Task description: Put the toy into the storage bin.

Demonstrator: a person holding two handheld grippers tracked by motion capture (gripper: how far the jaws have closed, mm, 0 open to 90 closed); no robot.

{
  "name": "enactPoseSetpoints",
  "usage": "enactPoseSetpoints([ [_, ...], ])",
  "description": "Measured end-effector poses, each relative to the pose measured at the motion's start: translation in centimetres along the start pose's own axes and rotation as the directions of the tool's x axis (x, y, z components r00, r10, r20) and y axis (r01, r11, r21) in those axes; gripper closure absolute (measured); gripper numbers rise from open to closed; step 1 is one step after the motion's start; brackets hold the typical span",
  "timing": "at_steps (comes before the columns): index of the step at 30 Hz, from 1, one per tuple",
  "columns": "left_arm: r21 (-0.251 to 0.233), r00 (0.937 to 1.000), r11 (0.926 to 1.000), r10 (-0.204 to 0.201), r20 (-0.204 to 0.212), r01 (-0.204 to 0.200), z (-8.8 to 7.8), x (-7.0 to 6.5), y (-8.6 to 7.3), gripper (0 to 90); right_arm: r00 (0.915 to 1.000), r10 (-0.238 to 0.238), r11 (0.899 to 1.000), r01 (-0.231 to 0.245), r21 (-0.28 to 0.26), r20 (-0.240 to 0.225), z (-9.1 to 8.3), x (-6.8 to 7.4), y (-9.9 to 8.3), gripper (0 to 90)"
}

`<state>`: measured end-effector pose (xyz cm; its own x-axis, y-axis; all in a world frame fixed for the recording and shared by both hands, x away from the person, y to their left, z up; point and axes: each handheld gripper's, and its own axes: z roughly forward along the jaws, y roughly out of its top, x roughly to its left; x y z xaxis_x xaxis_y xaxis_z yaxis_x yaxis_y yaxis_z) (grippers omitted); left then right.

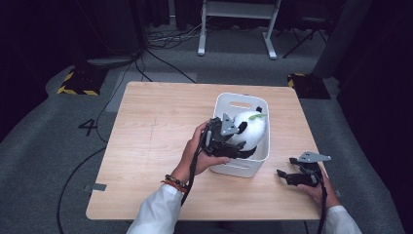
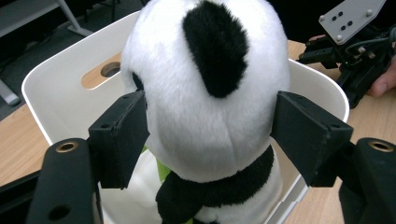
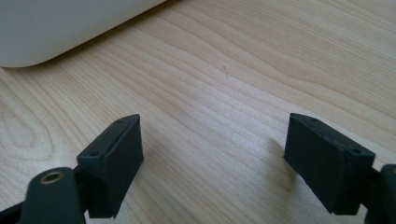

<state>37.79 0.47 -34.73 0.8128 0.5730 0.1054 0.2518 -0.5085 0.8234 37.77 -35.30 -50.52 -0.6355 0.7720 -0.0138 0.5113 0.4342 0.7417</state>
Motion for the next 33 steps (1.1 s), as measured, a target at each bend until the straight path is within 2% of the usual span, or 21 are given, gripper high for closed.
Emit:
enactPoseSetpoints([
  [7, 0.002, 0.9997, 0.9999, -0.012, -0.023, 0.012, -0.9, 0.8, -1.0, 24.0, 1.0, 0.0, 1.0, 0.0, 0.0, 0.0, 0.0, 0.0, 0.0, 19.1],
  [9, -0.015, 0.9996, 0.9997, -0.022, -0.018, 0.022, -1.4, 1.2, -1.4, 21.9, 1.0, 0.0, 1.0, 0.0, 0.0, 0.0, 0.0, 0.0, 0.0, 19.1],
  [18, -0.014, 0.9984, 0.9994, -0.031, -0.048, 0.031, -2.6, 1.8, -2.3, 19.1, 1.0, 0.0, 1.0, 0.0, 0.0, 0.001, 0.0, 0.0, 0.0, 19.0],
  [23, 0.002, 0.997, 0.9995, -0.033, -0.071, 0.033, -3.3, 2.2, -3.0, 17.7, 1.0, 0.001, 1.0, -0.001, 0.0, 0.0, 0.0, 0.0, 0.0, 19.0],
  [27, -0.025, 0.9952, 0.9985, -0.051, -0.083, 0.049, -3.9, 2.4, -3.6, 17.1, 1.0, 0.001, 1.0, -0.001, 0.0, 0.001, 0.0, 0.0, 0.0, 19.0],
  [33, -0.048, 0.9927, 0.9981, -0.044, -0.112, 0.039, -5.1, 2.3, -4.4, 16.2, 1.0, 0.0, 1.0, 0.0, 0.0, 0.001, 0.0, 0.0, 0.0, 19.0],
])
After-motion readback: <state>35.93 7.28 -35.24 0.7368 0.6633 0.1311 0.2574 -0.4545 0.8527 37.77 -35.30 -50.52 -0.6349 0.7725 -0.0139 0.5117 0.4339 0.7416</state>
